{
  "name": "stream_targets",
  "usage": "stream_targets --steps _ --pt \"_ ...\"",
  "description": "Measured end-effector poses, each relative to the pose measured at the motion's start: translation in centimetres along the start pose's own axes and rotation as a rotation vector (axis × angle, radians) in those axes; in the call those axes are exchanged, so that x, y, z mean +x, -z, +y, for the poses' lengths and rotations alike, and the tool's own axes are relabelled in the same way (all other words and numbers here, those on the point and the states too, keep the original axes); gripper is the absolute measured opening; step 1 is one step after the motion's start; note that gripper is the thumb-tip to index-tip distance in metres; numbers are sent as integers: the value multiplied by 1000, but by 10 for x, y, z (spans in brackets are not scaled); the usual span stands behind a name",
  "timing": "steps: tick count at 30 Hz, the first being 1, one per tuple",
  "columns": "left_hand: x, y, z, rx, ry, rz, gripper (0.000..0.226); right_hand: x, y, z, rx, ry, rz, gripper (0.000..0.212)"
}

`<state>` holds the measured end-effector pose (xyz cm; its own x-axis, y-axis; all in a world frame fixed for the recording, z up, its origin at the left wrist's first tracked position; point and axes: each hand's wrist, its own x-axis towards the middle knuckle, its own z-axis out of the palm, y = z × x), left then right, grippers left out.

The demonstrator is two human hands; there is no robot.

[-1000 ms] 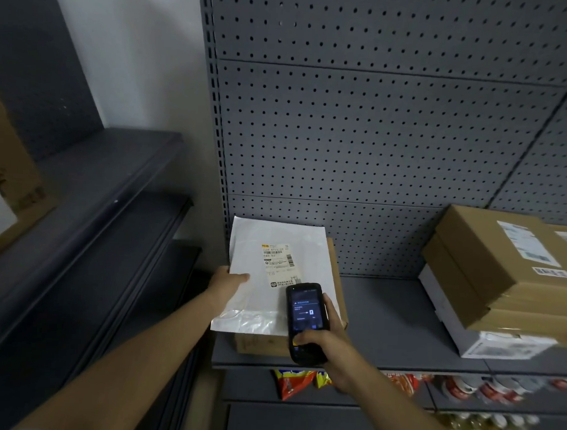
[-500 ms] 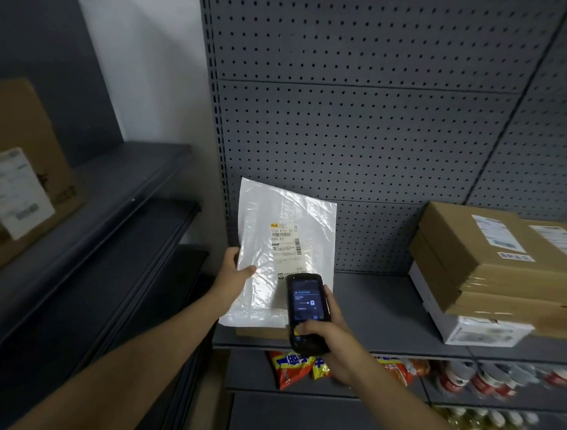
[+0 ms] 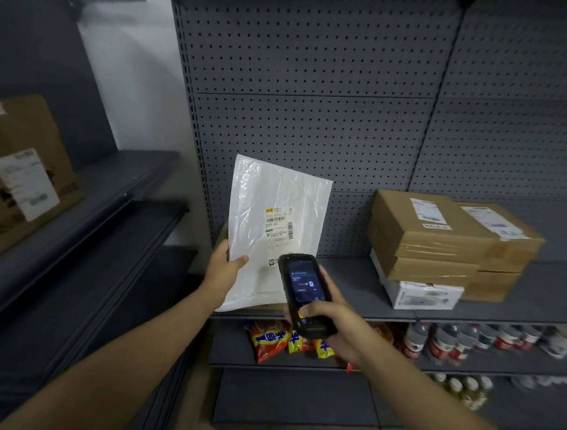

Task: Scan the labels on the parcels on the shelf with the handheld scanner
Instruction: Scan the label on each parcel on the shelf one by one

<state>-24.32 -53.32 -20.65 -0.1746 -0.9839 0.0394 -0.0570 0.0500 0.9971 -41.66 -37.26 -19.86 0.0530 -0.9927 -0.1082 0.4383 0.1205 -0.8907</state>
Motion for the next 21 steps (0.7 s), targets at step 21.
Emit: stream_targets --steps 21 --pt "-66 -42 -2 52 23 -8 33 -86 2 -33 156 21 -56 75"
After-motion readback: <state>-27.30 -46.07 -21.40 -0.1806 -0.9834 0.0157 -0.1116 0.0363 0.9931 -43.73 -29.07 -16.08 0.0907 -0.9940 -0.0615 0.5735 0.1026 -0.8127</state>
